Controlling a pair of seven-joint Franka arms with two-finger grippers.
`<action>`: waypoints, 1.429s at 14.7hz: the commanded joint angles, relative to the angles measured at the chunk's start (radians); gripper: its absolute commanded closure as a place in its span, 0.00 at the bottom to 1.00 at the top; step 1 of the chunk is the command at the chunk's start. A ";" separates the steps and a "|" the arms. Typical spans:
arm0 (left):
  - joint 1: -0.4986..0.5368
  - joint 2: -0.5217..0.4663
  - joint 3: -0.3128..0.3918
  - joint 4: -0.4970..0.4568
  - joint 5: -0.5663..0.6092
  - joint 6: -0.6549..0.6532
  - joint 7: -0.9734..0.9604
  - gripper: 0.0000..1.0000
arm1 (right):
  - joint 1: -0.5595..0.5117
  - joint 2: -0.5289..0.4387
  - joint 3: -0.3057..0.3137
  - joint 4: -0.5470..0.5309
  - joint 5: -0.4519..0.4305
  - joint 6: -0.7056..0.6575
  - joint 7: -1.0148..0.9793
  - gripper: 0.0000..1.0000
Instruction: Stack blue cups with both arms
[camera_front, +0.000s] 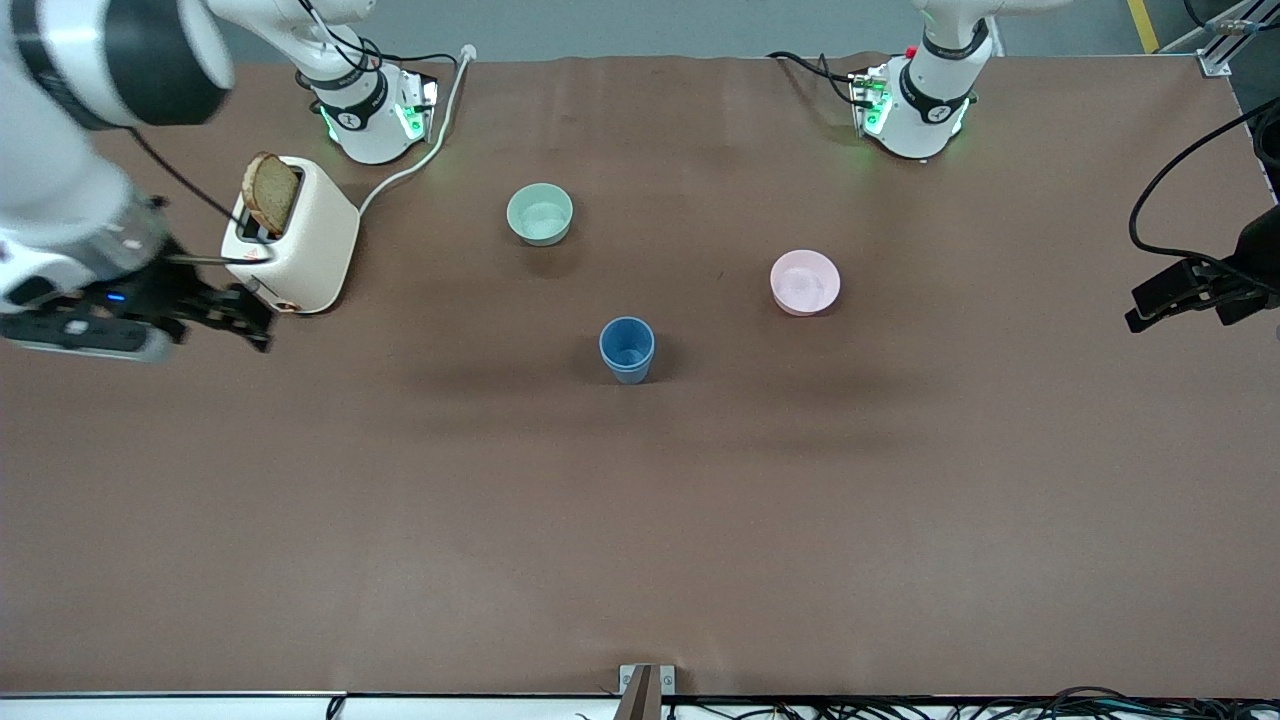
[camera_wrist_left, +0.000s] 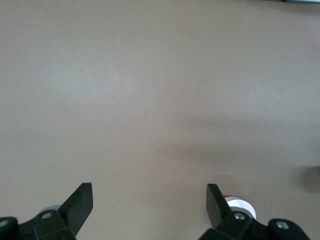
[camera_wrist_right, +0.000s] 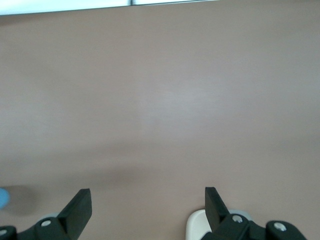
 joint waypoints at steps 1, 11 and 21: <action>0.001 -0.015 -0.001 -0.004 0.020 -0.017 0.027 0.00 | 0.009 -0.061 -0.101 -0.020 0.018 -0.055 -0.130 0.00; -0.039 -0.024 0.025 -0.004 0.014 -0.023 0.014 0.00 | -0.003 -0.061 -0.240 0.264 0.095 -0.395 -0.287 0.00; -0.043 -0.025 0.021 -0.003 0.018 -0.040 0.022 0.00 | -0.046 -0.056 -0.177 0.267 0.107 -0.422 -0.295 0.00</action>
